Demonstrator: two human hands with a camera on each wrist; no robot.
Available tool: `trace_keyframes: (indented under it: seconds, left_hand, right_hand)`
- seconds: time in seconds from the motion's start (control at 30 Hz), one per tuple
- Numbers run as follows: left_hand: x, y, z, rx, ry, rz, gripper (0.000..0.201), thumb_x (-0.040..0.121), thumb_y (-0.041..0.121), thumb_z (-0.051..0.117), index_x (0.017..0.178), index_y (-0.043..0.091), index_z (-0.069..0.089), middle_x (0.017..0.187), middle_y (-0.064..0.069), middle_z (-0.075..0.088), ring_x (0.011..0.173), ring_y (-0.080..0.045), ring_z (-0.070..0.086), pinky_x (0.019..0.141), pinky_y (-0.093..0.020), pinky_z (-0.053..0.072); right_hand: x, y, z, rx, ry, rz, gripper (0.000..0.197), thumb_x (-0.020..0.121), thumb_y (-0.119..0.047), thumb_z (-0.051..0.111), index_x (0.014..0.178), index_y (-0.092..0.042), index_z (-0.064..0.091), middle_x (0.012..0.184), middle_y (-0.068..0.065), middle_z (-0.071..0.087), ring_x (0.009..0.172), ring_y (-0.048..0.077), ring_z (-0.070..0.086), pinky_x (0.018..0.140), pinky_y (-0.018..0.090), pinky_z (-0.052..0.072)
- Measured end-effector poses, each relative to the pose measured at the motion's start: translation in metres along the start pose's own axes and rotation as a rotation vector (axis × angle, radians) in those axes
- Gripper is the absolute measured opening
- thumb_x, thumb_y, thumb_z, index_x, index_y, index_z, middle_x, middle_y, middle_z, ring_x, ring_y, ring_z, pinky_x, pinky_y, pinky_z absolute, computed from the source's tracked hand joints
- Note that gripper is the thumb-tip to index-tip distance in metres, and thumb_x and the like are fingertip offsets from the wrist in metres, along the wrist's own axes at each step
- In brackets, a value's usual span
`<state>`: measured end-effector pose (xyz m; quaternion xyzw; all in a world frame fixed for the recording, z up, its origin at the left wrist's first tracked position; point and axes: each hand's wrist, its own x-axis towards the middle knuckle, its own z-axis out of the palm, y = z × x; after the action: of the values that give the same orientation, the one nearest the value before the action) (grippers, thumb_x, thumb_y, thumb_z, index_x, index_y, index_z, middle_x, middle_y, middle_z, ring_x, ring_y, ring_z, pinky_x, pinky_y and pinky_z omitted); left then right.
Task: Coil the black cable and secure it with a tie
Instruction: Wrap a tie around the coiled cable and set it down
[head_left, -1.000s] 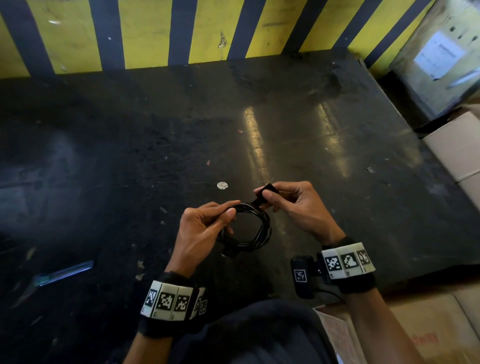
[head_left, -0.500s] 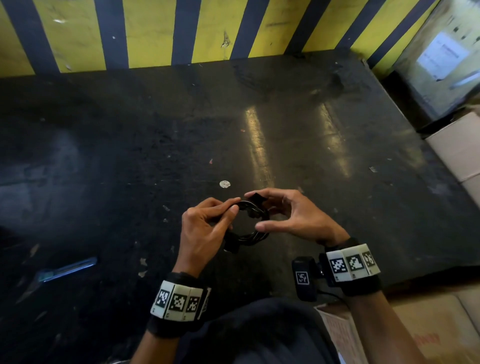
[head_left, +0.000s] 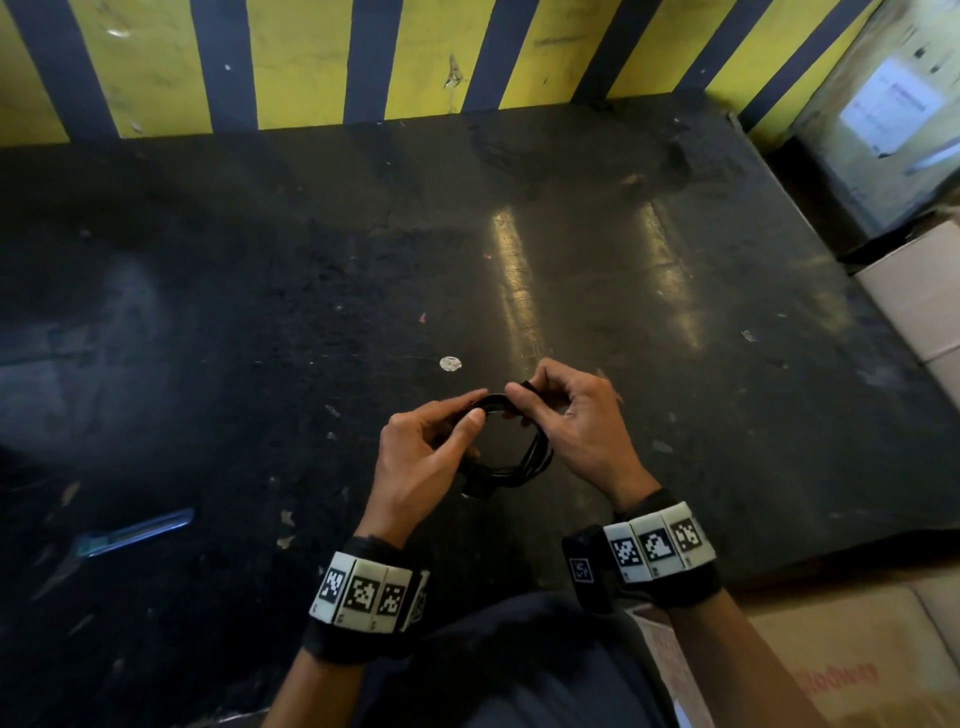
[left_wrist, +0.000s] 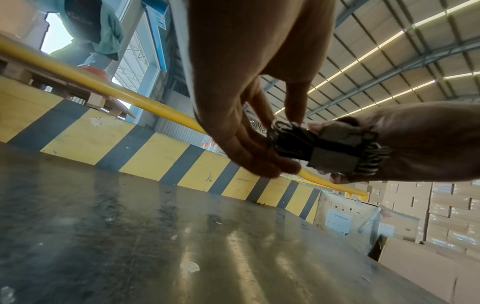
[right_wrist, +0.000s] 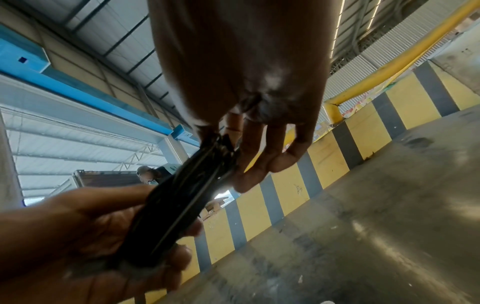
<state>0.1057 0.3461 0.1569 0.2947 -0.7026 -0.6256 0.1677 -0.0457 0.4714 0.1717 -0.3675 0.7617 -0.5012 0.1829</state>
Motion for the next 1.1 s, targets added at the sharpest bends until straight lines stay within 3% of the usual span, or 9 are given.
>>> trace_keyframes:
  seconds: [0.07, 0.17, 0.23, 0.3, 0.37, 0.43, 0.6, 0.87, 1.1]
  left_hand:
    - [0.006, -0.005, -0.002, 0.082, -0.094, -0.143, 0.052, 0.087, 0.040, 0.073, 0.136, 0.026, 0.059, 0.106, 0.003, 0.075, 0.091, -0.012, 0.075, 0.082, -0.034, 0.062]
    - [0.007, -0.010, -0.004, 0.262, -0.172, -0.290, 0.040, 0.085, 0.053, 0.069, 0.114, 0.025, 0.067, 0.095, 0.003, 0.076, 0.081, -0.008, 0.075, 0.077, -0.028, 0.059]
    - [0.007, -0.016, -0.004, 0.253, -0.148, -0.335, 0.031, 0.088, 0.051, 0.067, 0.096, 0.022, 0.072, 0.082, 0.001, 0.078, 0.069, -0.009, 0.076, 0.070, -0.024, 0.057]
    - [0.009, -0.025, -0.005, 0.237, -0.108, -0.375, 0.028, 0.089, 0.046, 0.068, 0.090, 0.019, 0.072, 0.074, -0.001, 0.078, 0.064, -0.010, 0.076, 0.066, -0.023, 0.057]
    - [0.013, -0.036, -0.006, 0.304, -0.072, -0.402, 0.030, 0.091, 0.045, 0.067, 0.087, 0.016, 0.072, 0.069, -0.001, 0.077, 0.061, -0.009, 0.075, 0.069, -0.027, 0.059]
    - [0.018, -0.049, -0.008, 0.390, -0.057, -0.408, 0.033, 0.092, 0.046, 0.065, 0.081, 0.015, 0.070, 0.065, -0.001, 0.076, 0.059, -0.008, 0.074, 0.072, -0.032, 0.061]
    - [0.041, -0.069, -0.010, 0.425, -0.150, -0.446, 0.025, 0.101, 0.034, 0.053, 0.088, 0.016, 0.064, 0.075, -0.004, 0.074, 0.065, -0.017, 0.074, 0.076, -0.039, 0.063]
    - [0.119, -0.075, -0.019, 0.666, -0.017, -0.380, 0.028, 0.100, 0.038, 0.051, 0.080, 0.021, 0.061, 0.076, -0.006, 0.071, 0.072, -0.024, 0.071, 0.075, -0.044, 0.059]
    - [0.186, -0.097, -0.022, 0.779, 0.027, -0.426, 0.033, 0.100, 0.039, 0.049, 0.094, 0.012, 0.067, 0.096, -0.015, 0.071, 0.092, -0.034, 0.067, 0.078, -0.041, 0.055]
  right_hand:
    - [0.003, 0.005, 0.002, 0.002, 0.068, 0.062, 0.029, 0.094, -0.030, 0.070, 0.075, -0.009, 0.062, 0.073, 0.006, 0.074, 0.069, 0.023, 0.072, 0.067, 0.050, 0.058]
    - [0.007, 0.015, 0.002, 0.015, 0.100, 0.136, 0.026, 0.094, -0.032, 0.068, 0.079, -0.011, 0.064, 0.079, 0.003, 0.078, 0.075, 0.015, 0.077, 0.072, 0.046, 0.063]
    - [0.008, 0.023, 0.003, 0.018, 0.061, 0.184, 0.024, 0.094, -0.031, 0.069, 0.081, -0.011, 0.065, 0.080, 0.002, 0.079, 0.077, 0.013, 0.077, 0.074, 0.041, 0.064]
    - [0.008, 0.031, 0.006, 0.017, 0.002, 0.222, 0.020, 0.092, -0.031, 0.071, 0.081, -0.015, 0.068, 0.080, 0.002, 0.079, 0.075, 0.013, 0.076, 0.071, 0.034, 0.062]
    - [0.007, 0.042, 0.009, -0.048, -0.029, 0.244, 0.015, 0.089, -0.032, 0.075, 0.079, -0.021, 0.072, 0.076, -0.004, 0.076, 0.071, 0.007, 0.071, 0.066, 0.020, 0.053]
    - [0.008, 0.054, 0.012, -0.090, -0.074, 0.284, 0.009, 0.087, -0.031, 0.078, 0.083, -0.023, 0.077, 0.077, -0.009, 0.075, 0.074, 0.002, 0.069, 0.069, 0.015, 0.049]
    - [0.023, 0.082, 0.024, -0.137, -0.084, 0.381, 0.011, 0.080, -0.031, 0.083, 0.087, -0.024, 0.083, 0.079, -0.007, 0.079, 0.079, 0.008, 0.075, 0.077, 0.027, 0.059]
    - [0.098, 0.102, 0.051, -0.272, 0.025, 0.320, 0.011, 0.079, -0.028, 0.084, 0.086, -0.020, 0.083, 0.083, -0.004, 0.081, 0.078, 0.008, 0.075, 0.081, 0.028, 0.062]
    - [0.156, 0.119, 0.084, -0.355, 0.017, 0.442, 0.015, 0.086, -0.027, 0.074, 0.096, -0.019, 0.081, 0.095, 0.000, 0.082, 0.090, 0.017, 0.077, 0.085, 0.029, 0.061]
